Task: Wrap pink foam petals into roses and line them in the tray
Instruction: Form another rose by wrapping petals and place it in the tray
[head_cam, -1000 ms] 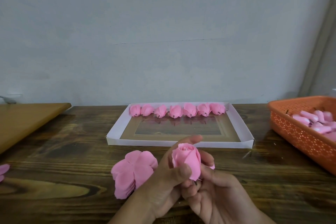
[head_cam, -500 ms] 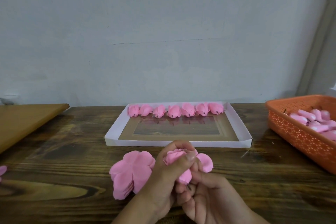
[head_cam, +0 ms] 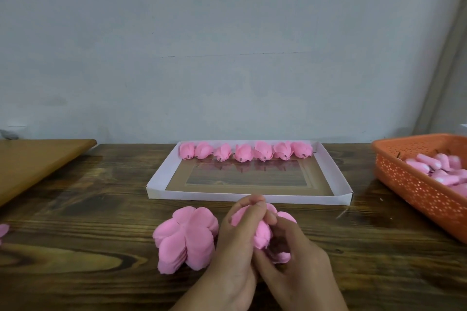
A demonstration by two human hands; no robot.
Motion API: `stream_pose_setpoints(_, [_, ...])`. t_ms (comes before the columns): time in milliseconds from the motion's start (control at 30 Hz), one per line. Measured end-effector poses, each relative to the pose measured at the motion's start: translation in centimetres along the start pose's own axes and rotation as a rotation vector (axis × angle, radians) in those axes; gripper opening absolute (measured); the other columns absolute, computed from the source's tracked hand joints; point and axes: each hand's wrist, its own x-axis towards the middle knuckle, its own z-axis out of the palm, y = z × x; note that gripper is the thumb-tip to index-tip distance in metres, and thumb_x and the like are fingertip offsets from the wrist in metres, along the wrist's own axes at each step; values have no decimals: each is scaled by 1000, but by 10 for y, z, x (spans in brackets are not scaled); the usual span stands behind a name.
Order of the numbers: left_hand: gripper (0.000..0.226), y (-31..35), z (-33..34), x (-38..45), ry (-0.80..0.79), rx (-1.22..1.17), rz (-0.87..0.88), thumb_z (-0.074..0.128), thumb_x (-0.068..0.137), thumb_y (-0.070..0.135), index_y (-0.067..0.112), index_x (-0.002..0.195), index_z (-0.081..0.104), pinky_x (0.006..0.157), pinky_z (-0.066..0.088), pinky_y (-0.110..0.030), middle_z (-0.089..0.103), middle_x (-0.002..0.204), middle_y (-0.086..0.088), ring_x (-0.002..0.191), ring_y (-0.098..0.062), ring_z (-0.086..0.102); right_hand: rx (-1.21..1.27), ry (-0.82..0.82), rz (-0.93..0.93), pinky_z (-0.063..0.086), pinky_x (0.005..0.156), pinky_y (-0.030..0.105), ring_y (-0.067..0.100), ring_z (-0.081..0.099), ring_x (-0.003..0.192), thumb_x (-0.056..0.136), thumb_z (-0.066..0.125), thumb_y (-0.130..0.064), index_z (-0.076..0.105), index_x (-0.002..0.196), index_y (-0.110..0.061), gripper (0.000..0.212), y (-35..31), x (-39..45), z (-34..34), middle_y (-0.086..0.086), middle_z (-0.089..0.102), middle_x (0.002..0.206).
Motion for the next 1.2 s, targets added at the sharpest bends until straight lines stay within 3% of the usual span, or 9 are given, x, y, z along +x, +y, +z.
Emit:
stream_pose_setpoints(133, [9, 3, 3, -3, -30, -57, -18, 77, 66, 27, 22, 71, 72, 62, 40, -36, 67, 88, -22, 75, -37, 60, -28, 120, -72, 35, 69, -11, -33, 52, 83, 62, 79, -33, 52, 120, -42, 64, -4, 2, 1, -31, 68, 91])
stream_pose_setpoints(233, [13, 1, -1, 2, -1, -86, -57, 77, 81, 24, 20, 87, 67, 65, 33, -37, 58, 99, -32, 85, -40, 49, -75, 129, -146, 33, 68, -12, -35, 49, 82, 65, 84, -28, 50, 117, -56, 68, -6, 4, 2, -42, 63, 92])
stream_pose_setpoints(300, [15, -1, -4, 4, -4, -70, -59, 77, 85, 27, 20, 90, 66, 64, 34, -37, 60, 96, -32, 81, -38, 50, -110, 131, -189, 38, 66, -8, -26, 56, 81, 68, 82, -27, 49, 117, -61, 68, -3, 6, 1, -41, 62, 97])
stream_pose_setpoints(467, [17, 2, -9, 4, -70, -8, -43, 80, 79, 35, 21, 79, 69, 49, 48, -31, 70, 74, -7, 51, -27, 58, -145, 229, -345, 47, 58, 7, 2, 62, 68, 72, 76, -25, 65, 107, -32, 38, 14, 8, 7, -11, 72, 82])
stream_pose_setpoints(700, [14, 3, -11, 8, -60, -41, -56, 82, 71, 35, 30, 79, 72, 51, 35, -22, 63, 70, 0, 47, -16, 52, 439, -240, 281, 52, 60, 20, 10, 65, 58, 84, 71, -24, 77, 86, -29, 8, 1, 9, -5, 3, 70, 63])
stream_pose_setpoints(800, [15, 3, -14, 8, -65, -19, -50, 86, 75, 29, 26, 81, 73, 35, 37, -17, 61, 64, -5, 40, -15, 49, 794, -423, 562, 50, 54, 25, 18, 62, 56, 86, 73, -21, 76, 72, -7, 20, -3, 17, -10, 15, 67, 66])
stream_pose_setpoints(967, [14, 1, -14, 8, -65, -79, -28, 81, 66, 18, 20, 79, 77, 45, 52, -26, 49, 53, -5, 54, -17, 60, 1124, -562, 935, 52, 47, 23, 17, 59, 51, 81, 70, -29, 73, 69, -3, 28, -5, 21, -10, 16, 64, 69])
stream_pose_setpoints(1100, [27, -1, -15, 12, 40, -10, -41, 81, 70, 28, 21, 95, 72, 40, 43, -22, 53, 56, -5, 48, -18, 56, 844, -444, 780, 55, 56, 26, 18, 65, 59, 83, 76, -34, 75, 73, -9, 27, -1, 18, -5, 11, 70, 72])
stream_pose_setpoints(1200, [18, -5, -16, 16, 118, -27, -21, 79, 72, 28, 21, 88, 73, 53, 49, -28, 54, 58, -2, 52, -18, 56, 245, -283, 336, 53, 75, 13, -5, 69, 78, 78, 79, -33, 68, 98, -44, 25, 4, 6, 0, -26, 72, 88])
